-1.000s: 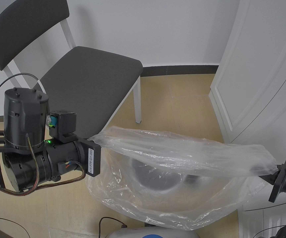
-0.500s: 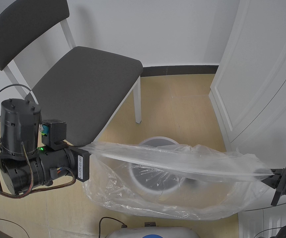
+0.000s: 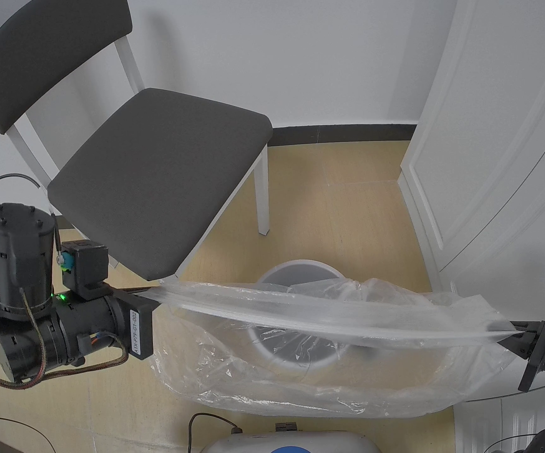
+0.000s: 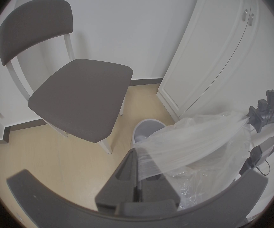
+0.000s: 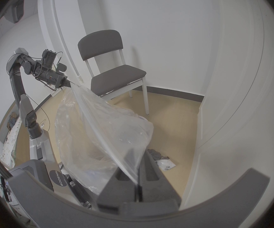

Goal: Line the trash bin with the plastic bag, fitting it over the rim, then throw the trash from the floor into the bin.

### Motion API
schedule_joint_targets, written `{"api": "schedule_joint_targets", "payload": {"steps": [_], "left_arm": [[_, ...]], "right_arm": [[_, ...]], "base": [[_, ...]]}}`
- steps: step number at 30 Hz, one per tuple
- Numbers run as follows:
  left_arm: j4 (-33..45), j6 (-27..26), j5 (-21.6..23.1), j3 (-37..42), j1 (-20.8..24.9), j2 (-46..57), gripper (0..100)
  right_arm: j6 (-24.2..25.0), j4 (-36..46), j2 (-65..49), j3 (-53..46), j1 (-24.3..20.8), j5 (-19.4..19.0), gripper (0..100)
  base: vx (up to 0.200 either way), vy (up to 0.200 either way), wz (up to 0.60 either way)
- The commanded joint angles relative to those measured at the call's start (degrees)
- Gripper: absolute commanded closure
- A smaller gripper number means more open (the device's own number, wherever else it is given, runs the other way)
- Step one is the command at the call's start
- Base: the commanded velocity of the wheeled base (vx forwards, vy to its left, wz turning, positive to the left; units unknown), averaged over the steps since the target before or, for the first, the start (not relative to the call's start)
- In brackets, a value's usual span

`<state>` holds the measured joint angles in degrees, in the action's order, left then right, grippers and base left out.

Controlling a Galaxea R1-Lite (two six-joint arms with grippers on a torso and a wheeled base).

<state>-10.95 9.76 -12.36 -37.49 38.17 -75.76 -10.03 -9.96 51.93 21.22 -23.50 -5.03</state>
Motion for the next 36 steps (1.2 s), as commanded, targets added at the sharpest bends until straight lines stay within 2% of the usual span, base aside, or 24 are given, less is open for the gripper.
{"api": "schedule_joint_targets", "payload": {"steps": [1,9,14,16,21,23,26,28,33,35,36], "left_arm": [[-0.2,0.1,-0.2,1.6,-0.1,2.6,100],[-0.6,0.0,0.3,2.4,0.1,3.7,100],[-0.7,-0.2,4.6,1.3,1.1,3.7,100],[-0.7,-0.1,7.5,0.2,2.2,3.2,100],[-0.7,0.0,10.7,-0.8,4.1,2.6,100],[-0.7,0.0,12.6,-2.3,7.3,1.5,100],[-0.7,-0.1,12.7,-3.3,10.3,0.5,100],[-1.1,-0.1,12.6,-3.9,14.0,-1.2,100],[-5.0,-0.1,12.4,-3.6,17.1,-5.2,100],[-7.2,0.2,12.4,-3.5,17.6,-7.4,100],[-10.1,0.3,12.4,-3.6,17.6,-9.9,100]], "right_arm": [[-0.1,0.0,-0.3,0.0,0.0,0.1,100],[-0.1,-0.1,-0.3,0.0,0.0,0.1,100],[0.0,-0.7,0.4,0.6,-0.1,-0.1,100],[-0.1,-1.1,1.4,1.4,-0.1,-0.7,100],[-0.1,-3.8,3.5,1.9,-0.1,-2.7,100],[0.0,-6.7,5.2,2.1,-0.1,-5.1,100],[0.0,-7.8,6.1,2.2,-0.5,-6.7,100],[0.0,-8.6,6.9,2.2,-0.8,-8.8,100],[0.2,-8.8,7.4,2.2,-1.5,-10.7,100],[0.8,-8.8,7.4,2.2,-3.0,-11.2,100],[2.0,-8.9,7.3,2.2,-5.1,-11.3,100]], "base": [[0.000,0.000,0.00],[0.000,0.000,0.00],[0.000,0.000,0.00],[0.000,0.000,0.00],[0.000,0.000,0.00],[0.000,0.000,0.00],[0.000,0.000,0.00],[0.000,0.000,0.00],[0.000,0.000,0.00],[0.000,0.000,0.00],[0.000,0.000,0.00]]}}
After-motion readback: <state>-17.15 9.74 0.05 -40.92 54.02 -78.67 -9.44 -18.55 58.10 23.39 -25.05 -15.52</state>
